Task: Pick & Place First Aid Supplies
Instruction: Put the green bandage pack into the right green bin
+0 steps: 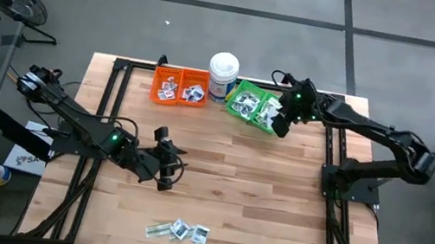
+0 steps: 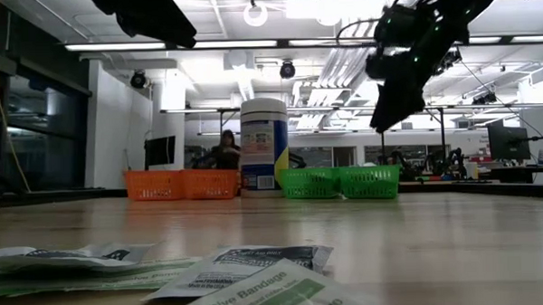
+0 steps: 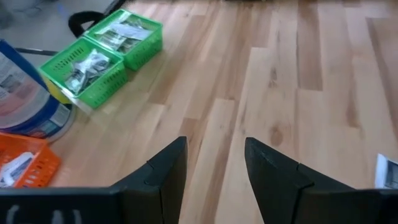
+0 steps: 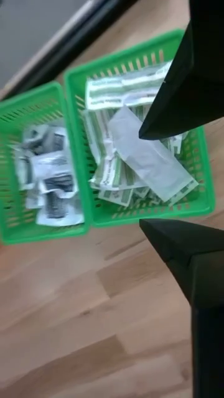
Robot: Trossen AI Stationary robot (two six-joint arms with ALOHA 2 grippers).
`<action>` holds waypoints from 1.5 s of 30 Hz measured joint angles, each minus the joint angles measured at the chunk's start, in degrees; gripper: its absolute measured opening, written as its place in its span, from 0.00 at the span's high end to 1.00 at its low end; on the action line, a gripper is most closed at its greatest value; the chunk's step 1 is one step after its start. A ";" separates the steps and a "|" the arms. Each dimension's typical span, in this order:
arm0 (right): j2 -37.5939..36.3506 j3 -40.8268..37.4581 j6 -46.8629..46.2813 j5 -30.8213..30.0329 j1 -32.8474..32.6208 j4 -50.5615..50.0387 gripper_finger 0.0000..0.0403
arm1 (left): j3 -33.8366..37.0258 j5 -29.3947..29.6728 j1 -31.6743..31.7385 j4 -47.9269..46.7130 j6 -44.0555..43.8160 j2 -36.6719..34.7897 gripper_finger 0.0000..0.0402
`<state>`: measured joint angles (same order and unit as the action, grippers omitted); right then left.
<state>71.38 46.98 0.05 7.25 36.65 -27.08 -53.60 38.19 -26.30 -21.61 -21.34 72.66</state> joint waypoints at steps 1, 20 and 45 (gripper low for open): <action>-1.07 0.00 -0.22 0.03 -0.01 -0.12 0.47 | 0.00 -0.66 0.00 -0.02 -0.02 -0.02 0.60; -21.59 0.05 -6.67 1.49 -9.28 -3.46 0.49 | 0.02 -29.03 -7.94 1.84 -8.14 13.67 0.61; -21.89 0.07 -9.29 -5.84 -17.70 -6.55 0.49 | -0.02 -31.12 -17.99 8.38 -29.07 25.24 0.60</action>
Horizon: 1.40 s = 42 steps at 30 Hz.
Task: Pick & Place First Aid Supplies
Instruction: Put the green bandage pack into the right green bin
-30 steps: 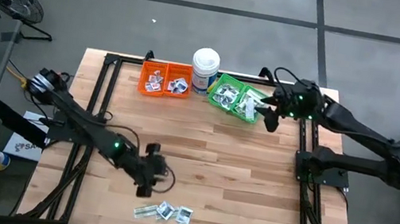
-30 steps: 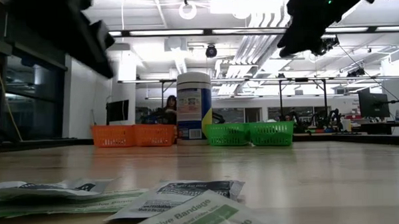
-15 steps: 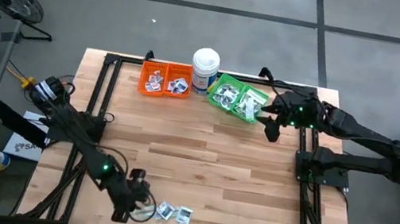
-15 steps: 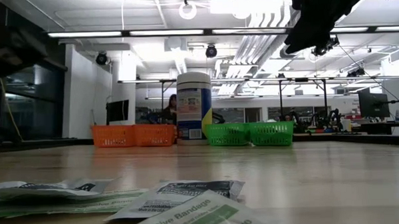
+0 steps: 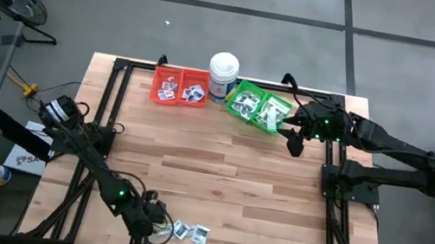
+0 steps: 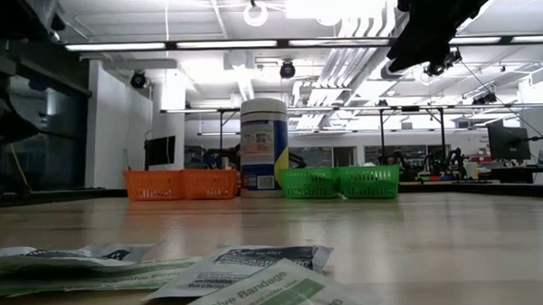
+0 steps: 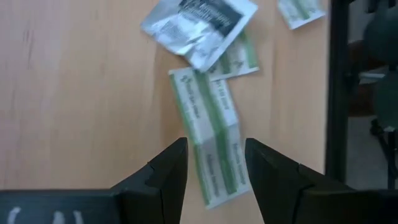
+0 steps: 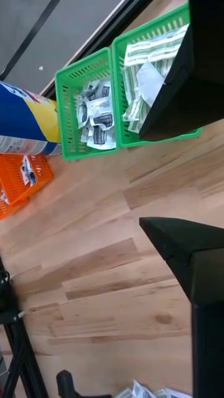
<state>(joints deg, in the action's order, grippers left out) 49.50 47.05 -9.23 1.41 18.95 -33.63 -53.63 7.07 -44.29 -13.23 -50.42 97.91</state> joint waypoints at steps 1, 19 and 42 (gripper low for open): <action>0.00 0.00 -0.07 -0.02 -0.10 0.00 0.49 | 0.00 -0.01 0.00 -0.21 -0.60 0.38 0.60; 0.02 0.00 -2.44 -2.51 -2.20 -0.02 0.49 | -0.42 0.55 0.02 -2.78 -2.14 7.58 0.74; 0.34 -0.07 -10.29 0.68 -5.25 1.00 0.49 | 0.45 7.11 0.02 -16.59 -2.38 -0.84 1.00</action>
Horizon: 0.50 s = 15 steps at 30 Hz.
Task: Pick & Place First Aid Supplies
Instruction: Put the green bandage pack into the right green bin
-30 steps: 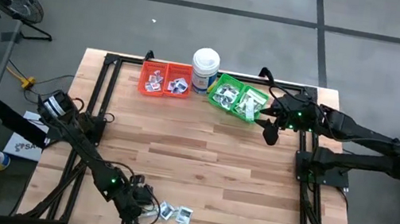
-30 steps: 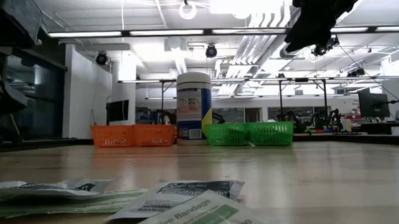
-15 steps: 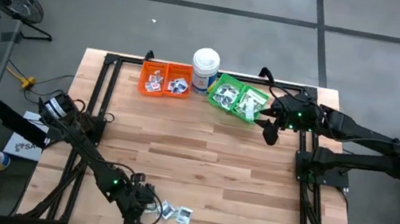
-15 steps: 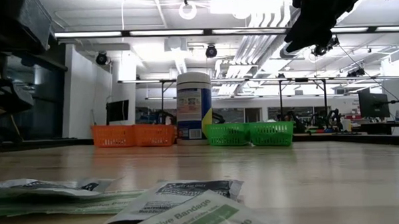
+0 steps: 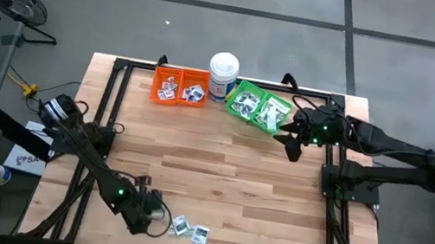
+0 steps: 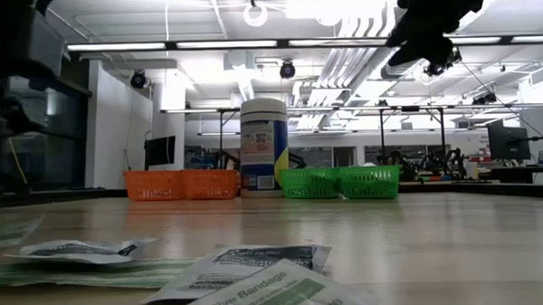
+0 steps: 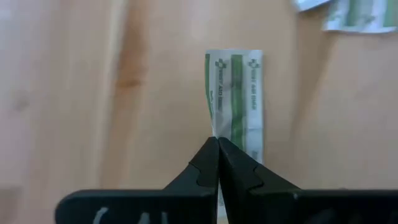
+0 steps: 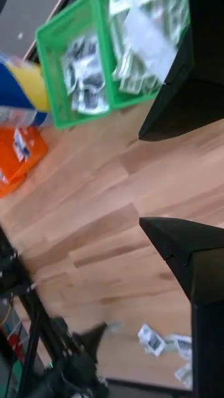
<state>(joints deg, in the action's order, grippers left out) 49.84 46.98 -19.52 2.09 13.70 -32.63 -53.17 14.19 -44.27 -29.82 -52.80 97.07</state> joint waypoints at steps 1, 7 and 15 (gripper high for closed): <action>0.14 0.00 -0.21 0.00 -0.72 0.65 0.49 | 0.02 0.33 0.02 -1.31 0.00 -0.88 1.00; 2.17 -0.02 -5.34 -0.26 -5.27 6.24 0.49 | -0.13 6.26 0.37 -5.29 0.93 -6.43 1.00; 10.45 -0.02 -10.37 -0.78 -12.35 24.26 0.49 | -0.27 23.77 6.24 -2.71 10.04 -14.49 1.00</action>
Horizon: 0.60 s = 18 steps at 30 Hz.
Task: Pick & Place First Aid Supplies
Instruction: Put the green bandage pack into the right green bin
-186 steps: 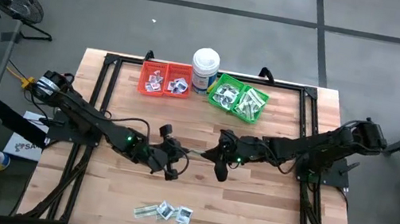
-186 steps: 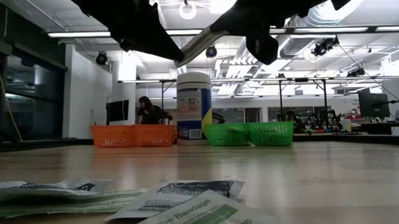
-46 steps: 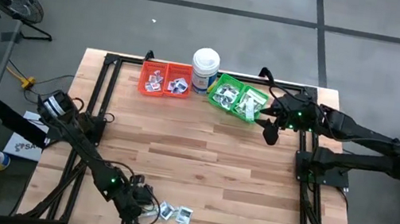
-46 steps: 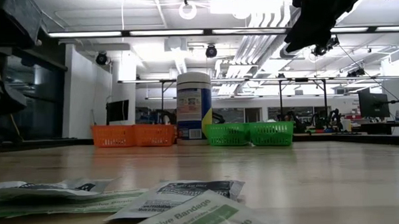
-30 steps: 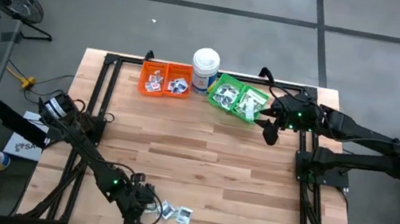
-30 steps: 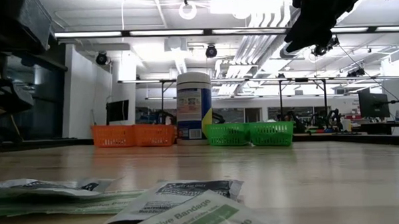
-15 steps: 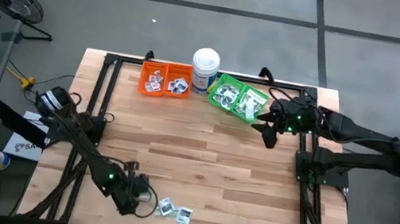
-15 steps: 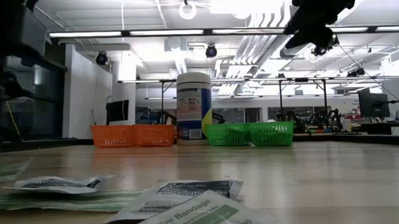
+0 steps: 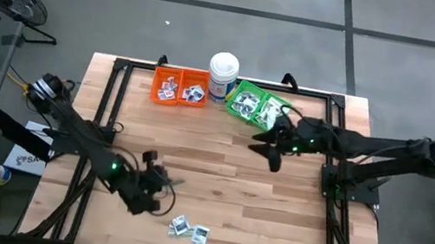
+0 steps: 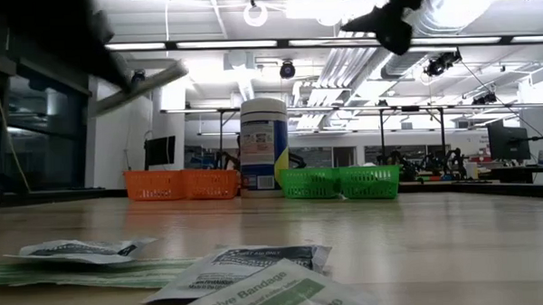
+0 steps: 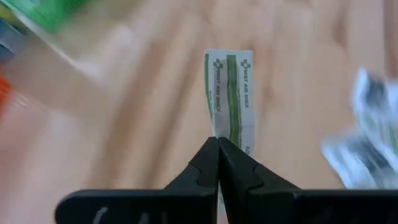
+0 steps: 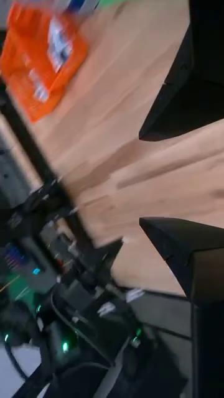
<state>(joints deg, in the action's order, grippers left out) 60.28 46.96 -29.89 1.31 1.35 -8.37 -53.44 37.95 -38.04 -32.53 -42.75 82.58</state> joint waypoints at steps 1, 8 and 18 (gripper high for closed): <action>1.40 0.00 -0.25 -0.56 -0.81 2.82 0.49 | -0.05 1.98 1.09 1.00 1.88 -0.90 1.00; 11.32 0.00 0.13 -7.75 -5.13 18.92 0.49 | -0.08 7.71 8.04 13.13 18.97 -4.27 1.00; 22.34 0.01 -1.77 -10.45 -7.96 34.85 0.49 | -0.12 6.40 15.16 26.70 35.35 -4.34 1.00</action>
<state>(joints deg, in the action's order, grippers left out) 82.62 46.97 -31.66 -9.15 -6.61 26.48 -53.56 44.35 -22.88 -5.82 -7.40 78.24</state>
